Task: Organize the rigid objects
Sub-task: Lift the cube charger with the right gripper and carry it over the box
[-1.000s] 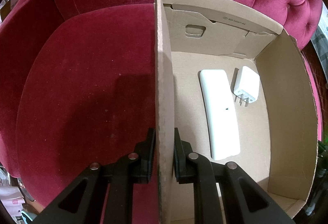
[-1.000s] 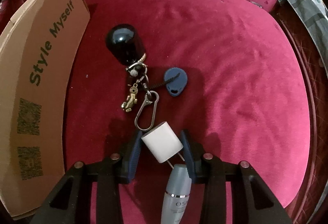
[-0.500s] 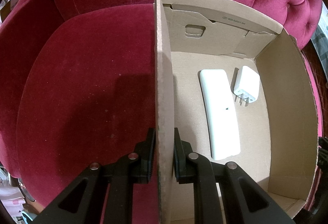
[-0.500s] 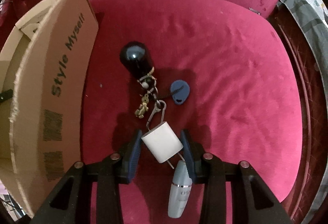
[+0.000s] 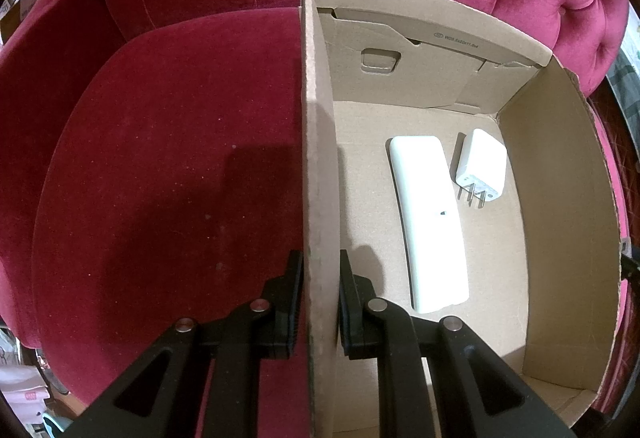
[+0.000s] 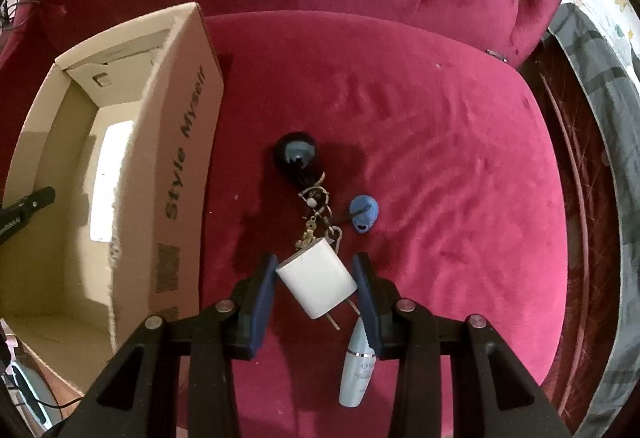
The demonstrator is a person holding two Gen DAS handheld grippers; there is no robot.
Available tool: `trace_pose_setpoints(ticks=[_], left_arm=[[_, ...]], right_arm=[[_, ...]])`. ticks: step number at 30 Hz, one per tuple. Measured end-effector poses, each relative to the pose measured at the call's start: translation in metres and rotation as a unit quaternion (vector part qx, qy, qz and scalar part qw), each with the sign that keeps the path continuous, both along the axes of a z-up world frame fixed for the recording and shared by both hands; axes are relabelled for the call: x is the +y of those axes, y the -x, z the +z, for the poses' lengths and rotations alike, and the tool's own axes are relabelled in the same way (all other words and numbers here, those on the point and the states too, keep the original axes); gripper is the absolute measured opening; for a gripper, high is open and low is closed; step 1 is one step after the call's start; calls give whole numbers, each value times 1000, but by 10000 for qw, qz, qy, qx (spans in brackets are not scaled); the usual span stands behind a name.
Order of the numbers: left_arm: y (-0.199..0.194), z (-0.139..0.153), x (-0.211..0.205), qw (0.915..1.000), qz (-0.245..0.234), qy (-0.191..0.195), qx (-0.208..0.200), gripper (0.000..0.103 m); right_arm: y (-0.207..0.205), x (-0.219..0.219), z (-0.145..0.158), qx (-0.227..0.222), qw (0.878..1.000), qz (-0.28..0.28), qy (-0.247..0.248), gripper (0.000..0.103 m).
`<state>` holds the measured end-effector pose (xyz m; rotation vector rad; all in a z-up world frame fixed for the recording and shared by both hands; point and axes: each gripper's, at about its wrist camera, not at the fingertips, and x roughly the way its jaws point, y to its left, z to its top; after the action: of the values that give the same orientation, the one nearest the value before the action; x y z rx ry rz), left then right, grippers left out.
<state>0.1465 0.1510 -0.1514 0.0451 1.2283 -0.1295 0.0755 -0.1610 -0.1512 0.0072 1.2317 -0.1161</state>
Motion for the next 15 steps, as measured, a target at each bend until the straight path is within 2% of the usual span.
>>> trace_pose_setpoints(ticks=[15], left_arm=[[0,0,-1,10000,16,1,4,17]], right_arm=[[-9,26,40,-132,9998,171,43,41]])
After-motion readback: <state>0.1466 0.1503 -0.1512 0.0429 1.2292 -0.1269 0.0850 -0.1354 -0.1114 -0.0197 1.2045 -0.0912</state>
